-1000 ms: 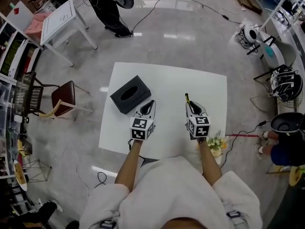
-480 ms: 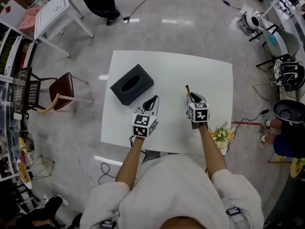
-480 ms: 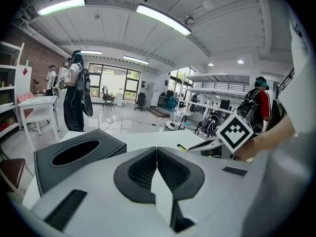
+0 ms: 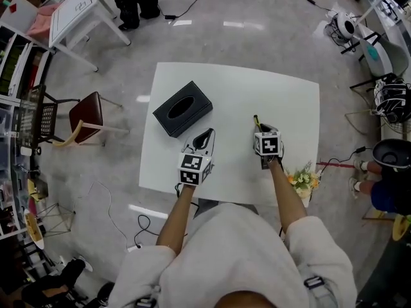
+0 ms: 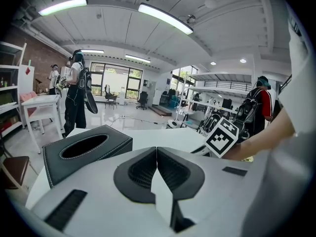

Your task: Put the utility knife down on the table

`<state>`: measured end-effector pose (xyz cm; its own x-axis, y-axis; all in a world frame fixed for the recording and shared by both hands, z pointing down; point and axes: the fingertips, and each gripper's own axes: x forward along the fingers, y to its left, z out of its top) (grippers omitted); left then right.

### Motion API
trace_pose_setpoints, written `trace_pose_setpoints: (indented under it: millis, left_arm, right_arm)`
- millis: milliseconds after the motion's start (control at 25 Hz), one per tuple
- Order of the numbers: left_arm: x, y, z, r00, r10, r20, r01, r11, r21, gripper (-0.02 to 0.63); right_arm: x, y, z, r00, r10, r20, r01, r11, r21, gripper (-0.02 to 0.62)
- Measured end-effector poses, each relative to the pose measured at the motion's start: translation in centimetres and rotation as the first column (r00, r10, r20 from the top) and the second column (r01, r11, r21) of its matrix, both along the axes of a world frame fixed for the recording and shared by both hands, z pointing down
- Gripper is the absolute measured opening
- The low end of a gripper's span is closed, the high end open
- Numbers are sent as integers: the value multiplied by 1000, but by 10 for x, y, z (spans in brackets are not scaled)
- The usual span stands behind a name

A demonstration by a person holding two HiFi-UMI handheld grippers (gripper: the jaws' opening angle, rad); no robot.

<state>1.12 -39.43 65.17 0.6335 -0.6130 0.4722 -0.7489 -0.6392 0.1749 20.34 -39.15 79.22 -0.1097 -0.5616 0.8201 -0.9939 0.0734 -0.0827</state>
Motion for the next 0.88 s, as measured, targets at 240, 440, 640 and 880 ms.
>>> trace_pose_setpoints:
  millis: [240, 440, 640, 880]
  left_arm:
    - [-5, -1, -1, 1000, -3, 4, 3, 1000, 4, 20]
    - [-3, 2, -2, 1000, 1, 1, -1, 1000, 5, 20]
    - [0, 2, -4, 1000, 0, 0, 0, 1000, 13, 20]
    - [2, 0, -14, 1000, 5, -11, -4, 999, 36, 20]
  right_arm:
    - [-4, -3, 5, 1000, -16, -11, 16, 1000, -6, 72]
    - [-6, 0, 6, 999, -46, 3, 46, 999, -11, 80]
    - [-11, 2, 7, 996, -80, 31, 80, 997, 4, 173]
    - [-1, 1, -23, 999, -11, 38, 7, 995, 96, 172]
